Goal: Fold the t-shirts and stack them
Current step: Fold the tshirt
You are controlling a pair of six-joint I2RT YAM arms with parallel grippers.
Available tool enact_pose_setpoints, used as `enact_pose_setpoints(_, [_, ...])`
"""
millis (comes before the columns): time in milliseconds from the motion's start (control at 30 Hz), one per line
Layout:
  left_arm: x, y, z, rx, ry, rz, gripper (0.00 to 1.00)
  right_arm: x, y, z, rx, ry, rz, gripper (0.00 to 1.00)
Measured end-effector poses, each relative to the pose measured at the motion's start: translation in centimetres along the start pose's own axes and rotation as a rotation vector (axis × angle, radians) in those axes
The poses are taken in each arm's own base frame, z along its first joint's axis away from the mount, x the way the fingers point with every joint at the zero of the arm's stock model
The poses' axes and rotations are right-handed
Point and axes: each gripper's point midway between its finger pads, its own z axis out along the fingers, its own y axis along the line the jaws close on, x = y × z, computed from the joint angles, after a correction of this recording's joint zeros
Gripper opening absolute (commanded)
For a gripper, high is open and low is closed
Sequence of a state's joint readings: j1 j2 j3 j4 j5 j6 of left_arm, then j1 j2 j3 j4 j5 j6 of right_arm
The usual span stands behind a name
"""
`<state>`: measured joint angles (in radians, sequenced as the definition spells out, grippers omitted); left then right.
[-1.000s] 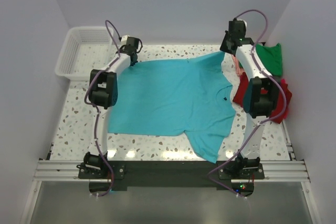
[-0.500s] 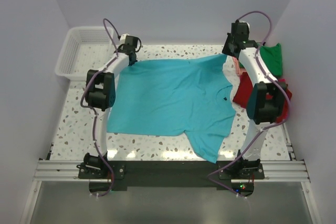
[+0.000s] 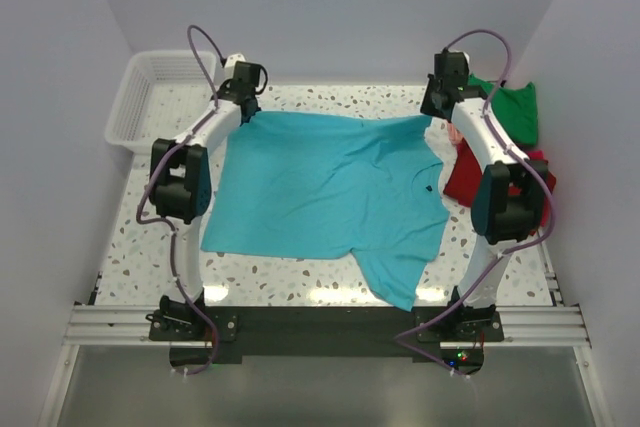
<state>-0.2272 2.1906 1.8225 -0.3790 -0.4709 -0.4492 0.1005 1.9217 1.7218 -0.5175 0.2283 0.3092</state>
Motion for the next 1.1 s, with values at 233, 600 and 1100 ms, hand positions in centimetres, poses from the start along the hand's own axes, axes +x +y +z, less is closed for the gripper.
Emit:
enact_pose_setpoints(233, [-1.3,1.1,-2.2,-0.009,-0.039,-0.017,0.00,2.5,-1.2,0.3,0.046,0.049,-0.018,0.00])
enact_pose_setpoints(600, [-0.6,3.2,-4.0,-0.055,-0.038,-0.010,0.00,2.2,-2.3,-4.0,0.046,0.005,-0.002,0.00])
enact_pose_setpoints(1100, [4.0,5.8,-5.4,-0.118,0.055,-0.034,0.00,9.9,-4.3,-4.8,0.084,0.152,-0.013,0.00])
